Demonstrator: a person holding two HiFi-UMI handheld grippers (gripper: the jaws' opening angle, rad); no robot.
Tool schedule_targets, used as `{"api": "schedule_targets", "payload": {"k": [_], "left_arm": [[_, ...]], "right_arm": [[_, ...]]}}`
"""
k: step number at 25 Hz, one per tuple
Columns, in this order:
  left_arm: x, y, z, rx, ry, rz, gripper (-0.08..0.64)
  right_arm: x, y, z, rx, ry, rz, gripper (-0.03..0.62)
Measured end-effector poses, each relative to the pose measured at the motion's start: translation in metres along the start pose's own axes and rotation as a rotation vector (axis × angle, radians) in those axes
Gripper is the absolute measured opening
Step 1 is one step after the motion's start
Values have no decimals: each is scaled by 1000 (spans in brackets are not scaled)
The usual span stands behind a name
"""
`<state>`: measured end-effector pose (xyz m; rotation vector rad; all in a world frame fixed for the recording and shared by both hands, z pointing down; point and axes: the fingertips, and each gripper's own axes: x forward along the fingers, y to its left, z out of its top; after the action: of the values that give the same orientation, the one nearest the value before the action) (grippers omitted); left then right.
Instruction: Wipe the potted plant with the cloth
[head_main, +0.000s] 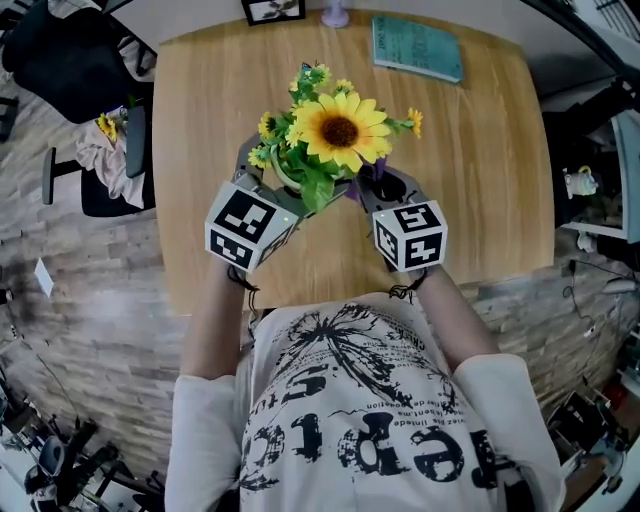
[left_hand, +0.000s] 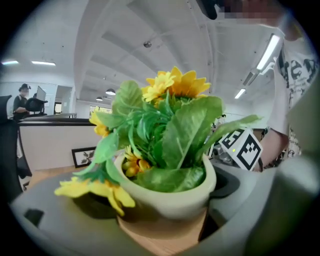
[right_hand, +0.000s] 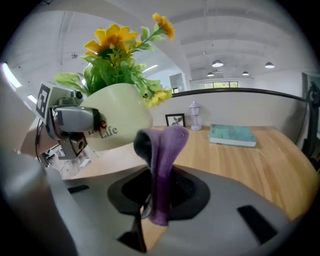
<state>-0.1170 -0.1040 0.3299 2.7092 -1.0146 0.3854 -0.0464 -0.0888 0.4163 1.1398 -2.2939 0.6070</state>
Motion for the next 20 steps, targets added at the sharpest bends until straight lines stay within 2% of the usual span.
{"api": "schedule_targets", "payload": {"k": [10, 17, 20], "left_arm": [[-11, -5, 15, -1, -20, -13, 532], [-12, -11, 25, -50, -74, -30, 531], [-12, -15, 32, -38, -109, -49, 531]], "right_arm": [[-3, 47, 29, -158, -80, 119, 74], [-8, 59, 41, -216, -139, 217, 74], [-9, 74, 47, -250, -172, 252, 74]]}}
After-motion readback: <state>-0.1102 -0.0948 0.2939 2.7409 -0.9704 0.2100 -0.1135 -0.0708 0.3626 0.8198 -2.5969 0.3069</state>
